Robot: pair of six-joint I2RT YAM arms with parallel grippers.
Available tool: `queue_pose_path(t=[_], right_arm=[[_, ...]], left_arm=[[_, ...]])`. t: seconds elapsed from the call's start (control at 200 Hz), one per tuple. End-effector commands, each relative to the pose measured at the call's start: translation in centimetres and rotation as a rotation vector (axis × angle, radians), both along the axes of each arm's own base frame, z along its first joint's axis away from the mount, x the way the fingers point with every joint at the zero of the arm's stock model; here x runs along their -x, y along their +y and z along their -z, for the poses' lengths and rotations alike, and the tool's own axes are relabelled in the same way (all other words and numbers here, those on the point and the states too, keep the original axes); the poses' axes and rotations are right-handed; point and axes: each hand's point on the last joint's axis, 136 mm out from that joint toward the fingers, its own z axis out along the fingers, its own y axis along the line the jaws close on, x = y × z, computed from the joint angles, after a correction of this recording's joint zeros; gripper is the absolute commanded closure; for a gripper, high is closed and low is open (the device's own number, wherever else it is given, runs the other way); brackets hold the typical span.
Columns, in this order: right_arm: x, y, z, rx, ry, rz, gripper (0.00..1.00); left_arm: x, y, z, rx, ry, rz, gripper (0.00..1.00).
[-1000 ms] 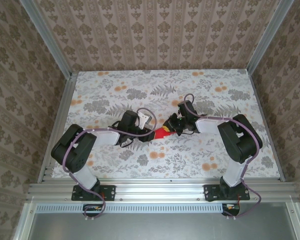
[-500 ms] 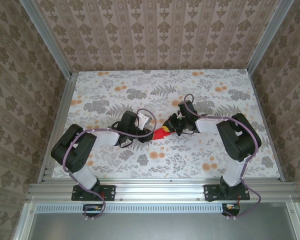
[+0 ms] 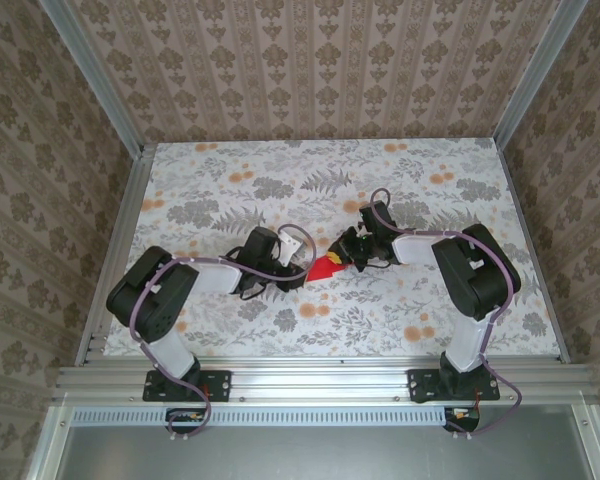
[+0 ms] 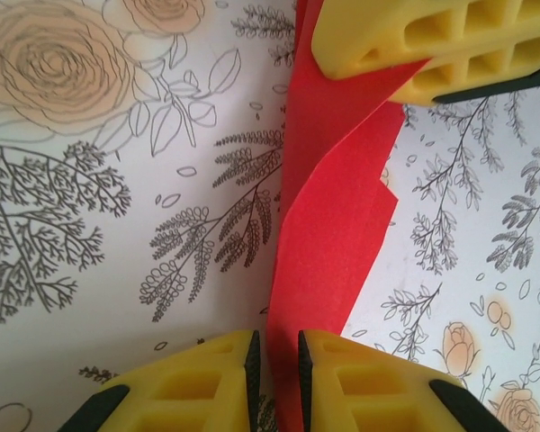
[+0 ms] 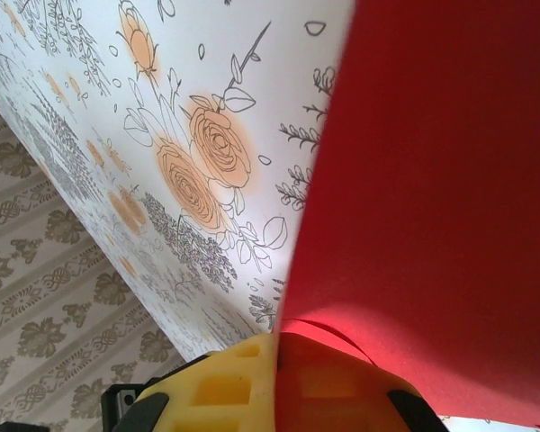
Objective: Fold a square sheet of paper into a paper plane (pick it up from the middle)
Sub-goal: Fold the wing for the fifth time at the center of the table.
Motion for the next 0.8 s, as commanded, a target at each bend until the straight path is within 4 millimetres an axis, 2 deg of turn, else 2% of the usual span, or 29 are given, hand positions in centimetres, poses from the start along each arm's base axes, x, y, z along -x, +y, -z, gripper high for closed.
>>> queue_pose_path(t=[0.0,0.325,0.485,0.795], right_arm=[[-0.4,0.2,-0.2,-0.028,-0.008,-0.01,0.98],[-0.7,0.3,-1.2,-0.065,-0.037,-0.006,0.98],[-0.6,0.2,-1.1,-0.067,-0.037,-0.004,0.98],[-0.3,0.2,-0.6,-0.062,-0.021,-0.014,0.98]], left_arm=[[0.1,-0.2,0.6,-0.015,0.003,0.021,0.78],[-0.3,-0.4,0.3,-0.004,0.0,0.008,0.79],[-0.5,-0.2,0.4,-0.016,-0.014,-0.005,0.89],[-1.5,-1.1,-1.4,0.03,-0.047,-0.013,0.83]])
